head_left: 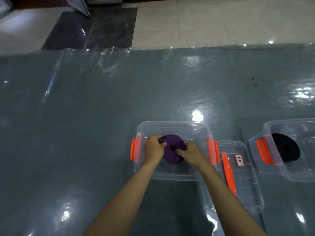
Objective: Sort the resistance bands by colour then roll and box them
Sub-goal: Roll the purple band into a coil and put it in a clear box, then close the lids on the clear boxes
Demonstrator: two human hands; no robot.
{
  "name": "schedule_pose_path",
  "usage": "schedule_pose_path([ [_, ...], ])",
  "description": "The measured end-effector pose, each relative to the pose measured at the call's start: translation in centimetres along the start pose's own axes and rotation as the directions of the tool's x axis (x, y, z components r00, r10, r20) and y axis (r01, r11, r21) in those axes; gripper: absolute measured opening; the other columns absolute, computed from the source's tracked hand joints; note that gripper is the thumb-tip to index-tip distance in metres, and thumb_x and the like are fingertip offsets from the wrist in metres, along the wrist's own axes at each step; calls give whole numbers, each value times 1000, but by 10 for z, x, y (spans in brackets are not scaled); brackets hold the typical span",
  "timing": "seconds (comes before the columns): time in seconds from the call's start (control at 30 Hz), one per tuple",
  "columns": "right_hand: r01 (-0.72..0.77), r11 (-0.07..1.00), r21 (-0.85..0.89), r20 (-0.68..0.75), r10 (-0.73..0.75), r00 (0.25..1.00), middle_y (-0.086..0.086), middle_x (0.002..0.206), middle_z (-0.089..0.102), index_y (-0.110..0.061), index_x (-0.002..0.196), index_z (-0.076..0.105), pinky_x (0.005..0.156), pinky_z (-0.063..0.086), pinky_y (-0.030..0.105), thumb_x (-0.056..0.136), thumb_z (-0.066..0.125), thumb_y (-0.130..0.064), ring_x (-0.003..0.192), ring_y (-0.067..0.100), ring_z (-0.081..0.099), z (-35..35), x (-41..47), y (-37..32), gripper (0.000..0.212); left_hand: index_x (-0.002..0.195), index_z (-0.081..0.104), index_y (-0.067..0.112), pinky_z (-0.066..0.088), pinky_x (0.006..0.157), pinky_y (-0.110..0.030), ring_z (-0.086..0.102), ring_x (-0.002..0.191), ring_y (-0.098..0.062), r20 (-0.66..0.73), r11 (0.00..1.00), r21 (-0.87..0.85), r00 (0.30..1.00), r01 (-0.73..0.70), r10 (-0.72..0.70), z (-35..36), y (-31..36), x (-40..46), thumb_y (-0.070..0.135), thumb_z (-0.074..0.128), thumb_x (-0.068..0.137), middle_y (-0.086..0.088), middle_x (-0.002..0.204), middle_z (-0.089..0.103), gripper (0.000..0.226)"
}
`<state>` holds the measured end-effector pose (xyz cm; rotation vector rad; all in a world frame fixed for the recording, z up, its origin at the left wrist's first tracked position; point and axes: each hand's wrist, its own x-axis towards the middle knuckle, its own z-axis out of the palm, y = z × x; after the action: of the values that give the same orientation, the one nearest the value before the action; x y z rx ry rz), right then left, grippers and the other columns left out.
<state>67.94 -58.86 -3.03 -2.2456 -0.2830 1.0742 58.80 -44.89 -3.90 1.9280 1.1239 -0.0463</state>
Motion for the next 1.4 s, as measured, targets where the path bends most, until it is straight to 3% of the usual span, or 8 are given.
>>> schedule_pose_path([
  [0.23,175,968,-183,-43,-185,982,16,132,62,-7,135,62,103,53,41,96,72,-19,113,29,66,-14,-31,-10,42,120,60,5,44,75,-33,67,102,-31,48,959,280,998,-47,35,-19,10,-13,26,70,100,-12,111,69,30],
  [0.37,497,867,19,-209,-483,850,-3,120,73,-19,125,71,83,57,20,99,71,-14,94,3,69,-43,-77,-4,27,130,62,10,52,91,-38,65,114,-31,79,847,409,938,-338,337,-33,13,-55,19,60,104,-11,125,67,28],
  [0.47,603,782,156,-325,-536,779,-12,111,77,-27,117,74,82,57,17,102,67,-21,99,7,73,-66,-108,22,18,130,67,12,54,92,-45,65,111,-31,70,749,477,870,-460,489,-38,10,-98,27,59,106,-10,122,68,29],
  [0.6,463,881,94,-506,-358,785,-17,94,76,-33,104,74,75,51,8,100,69,-13,90,7,73,-80,-113,83,21,105,78,8,60,77,-45,71,87,-32,-66,632,537,719,-559,692,-38,-16,-147,17,72,98,-8,96,74,14],
  [0.67,285,958,25,-541,-226,810,-7,95,77,-24,105,76,76,53,18,98,70,-15,88,18,73,-81,-105,120,12,109,80,6,62,82,-46,74,91,-32,-130,600,559,654,-572,745,-35,-35,-162,21,63,100,-8,101,76,25],
  [0.77,70,994,-89,-506,-105,856,21,115,72,-3,118,73,90,56,45,97,70,-14,99,37,69,-73,-94,165,23,140,67,9,55,106,-55,67,127,-37,-105,592,618,692,-517,714,-31,-57,-176,32,49,104,-14,136,70,47],
  [0.9,-63,977,-204,-465,-40,884,23,111,69,-3,110,73,90,55,47,98,69,-18,103,41,68,-58,-88,182,20,164,35,19,35,123,-57,30,158,-36,-33,594,654,767,-468,640,-23,-75,-186,13,73,92,-13,170,33,81],
  [1.4,-163,970,-178,-485,57,873,10,75,73,-15,78,73,65,51,34,76,77,-27,68,32,65,-68,-122,187,13,168,18,22,23,128,-59,7,163,-33,-39,614,658,794,-436,606,-17,-80,-193,-6,64,82,-10,176,10,102],
])
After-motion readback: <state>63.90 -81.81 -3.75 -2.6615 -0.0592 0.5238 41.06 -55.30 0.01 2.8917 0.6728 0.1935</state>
